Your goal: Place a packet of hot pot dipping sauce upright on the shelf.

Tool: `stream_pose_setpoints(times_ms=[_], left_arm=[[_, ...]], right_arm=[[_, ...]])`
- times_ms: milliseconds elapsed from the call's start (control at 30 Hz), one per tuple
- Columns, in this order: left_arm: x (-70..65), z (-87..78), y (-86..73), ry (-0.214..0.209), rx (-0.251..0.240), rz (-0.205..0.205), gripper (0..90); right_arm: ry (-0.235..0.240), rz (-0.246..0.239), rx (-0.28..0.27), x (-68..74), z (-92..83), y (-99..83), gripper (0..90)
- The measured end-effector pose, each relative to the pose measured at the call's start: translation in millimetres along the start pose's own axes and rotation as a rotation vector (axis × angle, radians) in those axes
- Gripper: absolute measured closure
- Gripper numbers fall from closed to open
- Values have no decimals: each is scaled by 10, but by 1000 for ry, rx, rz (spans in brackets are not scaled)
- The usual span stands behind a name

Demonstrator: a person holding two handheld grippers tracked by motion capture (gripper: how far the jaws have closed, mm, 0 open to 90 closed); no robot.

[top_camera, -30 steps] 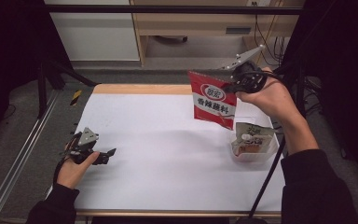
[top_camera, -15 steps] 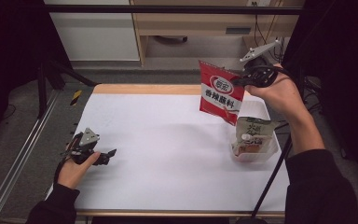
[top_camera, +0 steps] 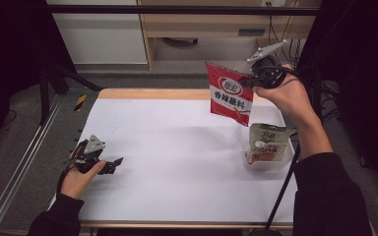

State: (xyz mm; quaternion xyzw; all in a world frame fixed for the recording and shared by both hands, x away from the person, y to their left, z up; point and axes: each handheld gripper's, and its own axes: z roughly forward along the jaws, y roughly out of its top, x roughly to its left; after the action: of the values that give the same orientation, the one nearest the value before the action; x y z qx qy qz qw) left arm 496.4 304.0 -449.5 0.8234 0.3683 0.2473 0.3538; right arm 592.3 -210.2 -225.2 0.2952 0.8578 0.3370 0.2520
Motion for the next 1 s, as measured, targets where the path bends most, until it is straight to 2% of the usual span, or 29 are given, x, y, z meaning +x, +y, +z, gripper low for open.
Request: stream_pose_setpoints(times_ms=[133,333,633,1000], left_arm=[[2,0,-1,0,3,-1,77],[-7,-5,3,-2,2,2,77],[-6,-4,4,-4,4,2,77],[-15,7,4,-9,9,7,77]], right_arm=[[0,18,-4,-64,-5,-25,900],[-22,32,-6,-157,-107,-34,900],[-44,61,-16,-262,-197,-145,900],[-56,84,-11,-306,-220,-263,900]])
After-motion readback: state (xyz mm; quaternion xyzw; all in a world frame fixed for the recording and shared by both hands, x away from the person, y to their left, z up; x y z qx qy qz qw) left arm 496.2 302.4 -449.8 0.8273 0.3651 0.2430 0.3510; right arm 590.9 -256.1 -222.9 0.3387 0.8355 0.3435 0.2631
